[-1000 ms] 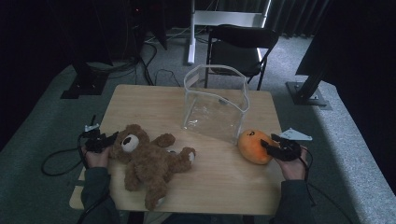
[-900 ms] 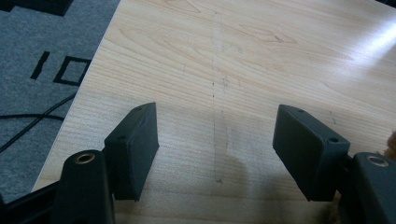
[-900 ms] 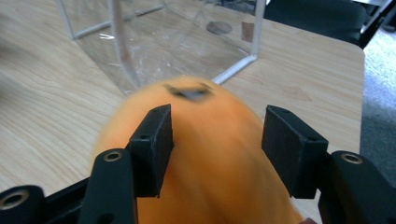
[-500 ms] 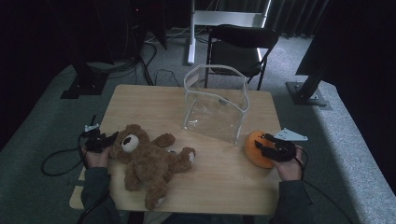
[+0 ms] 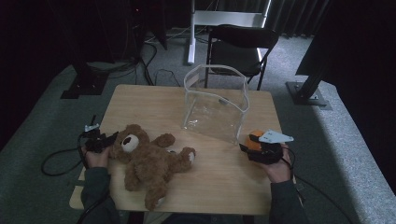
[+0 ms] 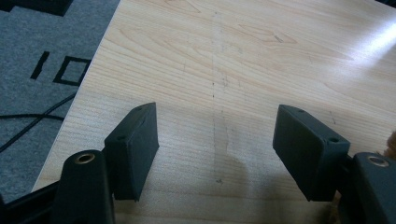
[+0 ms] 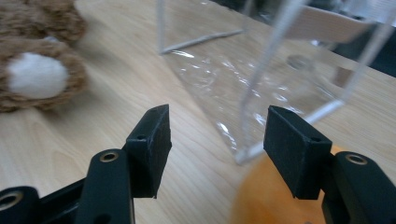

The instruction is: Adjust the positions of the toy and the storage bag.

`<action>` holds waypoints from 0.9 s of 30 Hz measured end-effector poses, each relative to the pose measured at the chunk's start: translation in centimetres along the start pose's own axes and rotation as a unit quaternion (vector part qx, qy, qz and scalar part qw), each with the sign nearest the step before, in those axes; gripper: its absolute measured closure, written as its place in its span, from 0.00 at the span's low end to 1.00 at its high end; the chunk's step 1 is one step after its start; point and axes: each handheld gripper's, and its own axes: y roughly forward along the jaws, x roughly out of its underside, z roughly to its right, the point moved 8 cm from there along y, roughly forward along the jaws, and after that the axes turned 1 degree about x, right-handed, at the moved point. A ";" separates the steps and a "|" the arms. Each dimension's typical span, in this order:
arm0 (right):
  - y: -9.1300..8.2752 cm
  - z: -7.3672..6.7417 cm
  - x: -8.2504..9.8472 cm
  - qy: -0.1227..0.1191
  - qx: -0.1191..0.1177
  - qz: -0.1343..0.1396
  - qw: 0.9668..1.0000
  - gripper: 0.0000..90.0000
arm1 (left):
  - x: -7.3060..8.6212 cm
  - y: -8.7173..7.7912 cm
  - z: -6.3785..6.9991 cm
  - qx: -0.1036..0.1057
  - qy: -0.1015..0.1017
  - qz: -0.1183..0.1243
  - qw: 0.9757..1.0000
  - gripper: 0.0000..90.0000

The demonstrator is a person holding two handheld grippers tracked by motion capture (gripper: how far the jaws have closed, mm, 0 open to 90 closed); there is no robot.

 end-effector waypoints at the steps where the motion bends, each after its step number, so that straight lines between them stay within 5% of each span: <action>1: 0.1 -0.4 -0.1 -0.003 -0.005 0.000 1.000 0.45 | 0.0 0.0 0.0 0.000 0.000 0.000 1.000 0.35; 27: 4.3 -6.5 -1.6 -0.034 -0.108 -0.008 0.994 0.44 | 0.0 0.0 0.0 0.000 0.001 -0.001 1.000 0.35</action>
